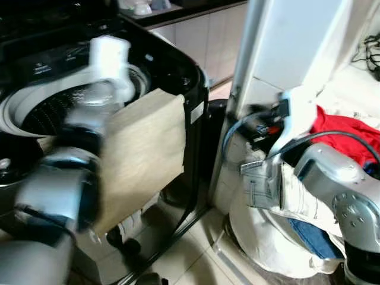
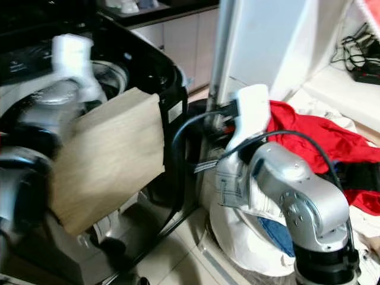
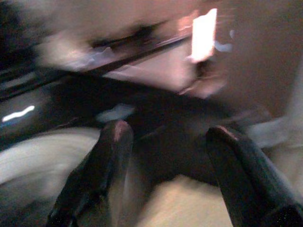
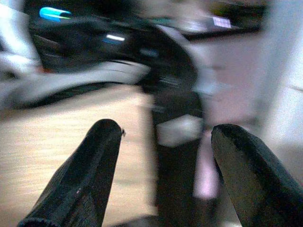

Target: Clothes washing

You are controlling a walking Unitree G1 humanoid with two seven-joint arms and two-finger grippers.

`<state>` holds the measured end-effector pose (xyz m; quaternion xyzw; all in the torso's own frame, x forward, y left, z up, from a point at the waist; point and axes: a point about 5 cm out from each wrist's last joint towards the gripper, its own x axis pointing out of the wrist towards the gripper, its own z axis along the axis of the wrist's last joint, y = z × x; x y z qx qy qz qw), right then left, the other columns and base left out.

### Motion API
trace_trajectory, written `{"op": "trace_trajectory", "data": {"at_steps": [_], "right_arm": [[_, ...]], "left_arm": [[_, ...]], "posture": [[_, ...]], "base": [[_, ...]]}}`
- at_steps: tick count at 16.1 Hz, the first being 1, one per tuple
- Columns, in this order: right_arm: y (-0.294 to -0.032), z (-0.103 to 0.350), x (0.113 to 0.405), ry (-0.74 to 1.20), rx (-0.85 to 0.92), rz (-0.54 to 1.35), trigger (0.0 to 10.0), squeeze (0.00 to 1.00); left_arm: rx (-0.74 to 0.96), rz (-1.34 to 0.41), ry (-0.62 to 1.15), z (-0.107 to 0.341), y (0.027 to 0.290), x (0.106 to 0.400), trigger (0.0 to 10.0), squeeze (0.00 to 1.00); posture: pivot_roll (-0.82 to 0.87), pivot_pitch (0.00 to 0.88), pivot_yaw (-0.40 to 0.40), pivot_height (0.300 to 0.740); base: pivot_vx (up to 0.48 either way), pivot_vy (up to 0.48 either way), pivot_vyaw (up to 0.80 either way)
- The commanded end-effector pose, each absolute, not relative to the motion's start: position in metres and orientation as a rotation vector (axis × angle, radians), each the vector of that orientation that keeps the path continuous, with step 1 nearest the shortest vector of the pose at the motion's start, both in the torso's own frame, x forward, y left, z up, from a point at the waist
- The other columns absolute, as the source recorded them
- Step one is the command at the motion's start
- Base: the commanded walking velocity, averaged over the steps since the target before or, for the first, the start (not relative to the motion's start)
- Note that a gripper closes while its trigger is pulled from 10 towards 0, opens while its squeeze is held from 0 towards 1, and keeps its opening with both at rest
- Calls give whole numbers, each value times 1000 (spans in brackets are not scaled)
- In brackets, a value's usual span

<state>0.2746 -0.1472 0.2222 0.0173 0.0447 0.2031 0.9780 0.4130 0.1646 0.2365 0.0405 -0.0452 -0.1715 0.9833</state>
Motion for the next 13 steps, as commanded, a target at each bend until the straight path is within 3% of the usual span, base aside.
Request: {"op": "trace_trajectory", "data": {"at_steps": [1,4,6,13], "right_arm": [[-181,218,274,144,-38,179,10000,1000],[-211,221,261,167,-148,-39,10000,1000],[-224,221,251,90,-86,-245,10000,1000],[-251,186,224,138,92,-565,10000,1000]], "left_arm": [[100,-610,-190,242,142,396,10000,0],[98,-813,-249,239,121,366,10000,0],[62,-965,-231,230,115,345,10000,0],[7,-1254,-77,209,106,295,10000,0]], "posture": [[-129,0,58,740],[-132,0,54,740],[-133,0,54,740],[-130,0,44,740]], "base": [[0,0,0],[0,0,0],[0,0,0],[0,0,0]]}}
